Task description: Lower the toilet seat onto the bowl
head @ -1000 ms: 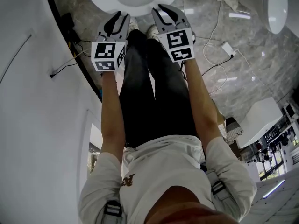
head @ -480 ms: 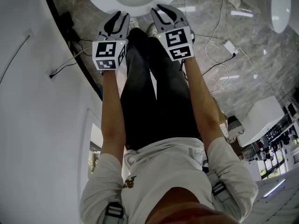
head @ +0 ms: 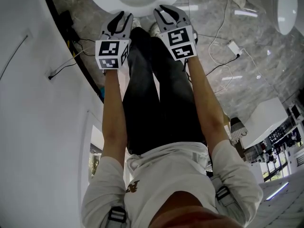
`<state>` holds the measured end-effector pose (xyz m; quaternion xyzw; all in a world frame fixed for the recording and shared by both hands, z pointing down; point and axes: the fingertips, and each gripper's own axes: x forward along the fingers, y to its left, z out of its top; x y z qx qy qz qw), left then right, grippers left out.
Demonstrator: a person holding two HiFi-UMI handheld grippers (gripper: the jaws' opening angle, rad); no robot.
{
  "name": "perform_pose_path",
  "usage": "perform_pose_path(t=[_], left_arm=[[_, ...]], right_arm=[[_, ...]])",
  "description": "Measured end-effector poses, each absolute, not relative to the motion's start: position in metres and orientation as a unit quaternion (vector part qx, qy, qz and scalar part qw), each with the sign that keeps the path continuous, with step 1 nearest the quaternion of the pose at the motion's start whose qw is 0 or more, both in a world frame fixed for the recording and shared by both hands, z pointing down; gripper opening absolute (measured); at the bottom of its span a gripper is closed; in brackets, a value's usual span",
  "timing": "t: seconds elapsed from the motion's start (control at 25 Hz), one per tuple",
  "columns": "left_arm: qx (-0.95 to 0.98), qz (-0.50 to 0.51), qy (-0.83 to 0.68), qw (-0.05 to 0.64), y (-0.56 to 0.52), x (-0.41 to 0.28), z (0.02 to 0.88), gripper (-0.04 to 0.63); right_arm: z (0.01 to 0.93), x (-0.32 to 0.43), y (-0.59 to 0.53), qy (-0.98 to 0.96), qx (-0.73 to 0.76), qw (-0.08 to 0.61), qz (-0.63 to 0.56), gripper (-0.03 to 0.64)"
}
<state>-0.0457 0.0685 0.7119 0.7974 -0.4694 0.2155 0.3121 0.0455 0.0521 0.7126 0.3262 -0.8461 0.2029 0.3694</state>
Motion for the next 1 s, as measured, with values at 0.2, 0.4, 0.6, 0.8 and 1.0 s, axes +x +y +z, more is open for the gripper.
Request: perform_pose_path(t=[0.2,0.4,0.6,0.8,1.0], left_arm=[[0.795,0.220,-0.468,0.318,0.071,-0.046,0.722,0.118],[0.793,0.229,-0.464,0.323,0.074,-0.045,0.735,0.118],[0.792,0.238,-0.456,0.328,0.077,-0.046,0.749,0.118],[0.790,0.247,-0.451,0.334,0.078,-0.045,0.761,0.118],[0.788,0.254,-0.445,0.341,0.082,-0.043,0.771,0.118]], right_arm=[[0.723,0.045,0.054,-0.844,0.323,0.375,0.208,0.086],[0.735,0.046,0.057,-0.840,0.322,0.380,0.215,0.086],[0.750,0.045,0.060,-0.836,0.318,0.389,0.220,0.086],[0.762,0.045,0.061,-0.832,0.315,0.397,0.226,0.086],[0.773,0.046,0.065,-0.828,0.312,0.405,0.231,0.086]])
